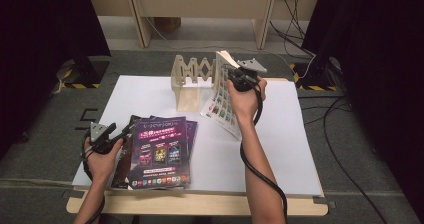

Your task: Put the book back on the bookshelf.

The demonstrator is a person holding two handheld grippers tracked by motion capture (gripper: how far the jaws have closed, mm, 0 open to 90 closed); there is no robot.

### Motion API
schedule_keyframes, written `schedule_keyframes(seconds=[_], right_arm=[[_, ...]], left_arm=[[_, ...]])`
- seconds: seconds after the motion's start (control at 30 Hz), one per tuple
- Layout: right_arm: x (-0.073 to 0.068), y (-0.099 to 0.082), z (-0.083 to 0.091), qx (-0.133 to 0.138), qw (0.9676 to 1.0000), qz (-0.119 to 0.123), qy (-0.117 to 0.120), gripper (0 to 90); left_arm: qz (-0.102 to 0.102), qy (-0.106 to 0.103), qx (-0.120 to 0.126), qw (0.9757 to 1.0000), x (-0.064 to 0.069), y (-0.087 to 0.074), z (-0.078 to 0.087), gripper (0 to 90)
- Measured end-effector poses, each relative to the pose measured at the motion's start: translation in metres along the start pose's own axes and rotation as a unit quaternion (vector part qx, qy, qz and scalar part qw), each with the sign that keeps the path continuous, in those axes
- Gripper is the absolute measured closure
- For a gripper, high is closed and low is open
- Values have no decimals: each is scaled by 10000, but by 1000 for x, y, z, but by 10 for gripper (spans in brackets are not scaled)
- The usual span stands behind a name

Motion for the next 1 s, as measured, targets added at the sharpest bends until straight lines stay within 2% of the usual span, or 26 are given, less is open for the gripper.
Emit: schedule_keyframes(seconds=[0.2, 0.43, 0.6, 0.7, 0.83, 0.87, 1.0], right_arm=[[2, -1, 1, 116, 9999, -58, -5, 744], [0, 3, 14, 476, 9985, -86, 241, 747], [-4, 9, 23, 786, 9962, -125, 346, 748], [-7, 15, 26, 975, 9942, -235, 383, 748], [-7, 23, 23, 1209, 9920, -227, 298, 748], [-7, 24, 21, 1252, 9913, -285, 298, 747], [-6, 25, 17, 1326, 9902, -349, 283, 748]], left_arm=[[15, -8, 6, 10000, 0, 0, 0, 427], [14, -9, -6, 10000, 0, 0, 0, 427], [31, -15, 6, 10000, 0, 0, 0, 427], [33, -20, -4, 10000, 0, 0, 0, 427], [33, -26, 3, 10000, 0, 0, 0, 427], [33, -26, 2, 10000, 0, 0, 0, 427], [49, -29, 2, 10000, 0, 0, 0, 427]])
Point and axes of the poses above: each handheld gripper's, and its own axes: z roughly backward along the jaws, y roughly out of its top, x roughly to its right, the point moved 6 cm from there along -z, roughly forward along the jaws, and after that the axes turned 10 degrees about -z, right-handed, at the moved point
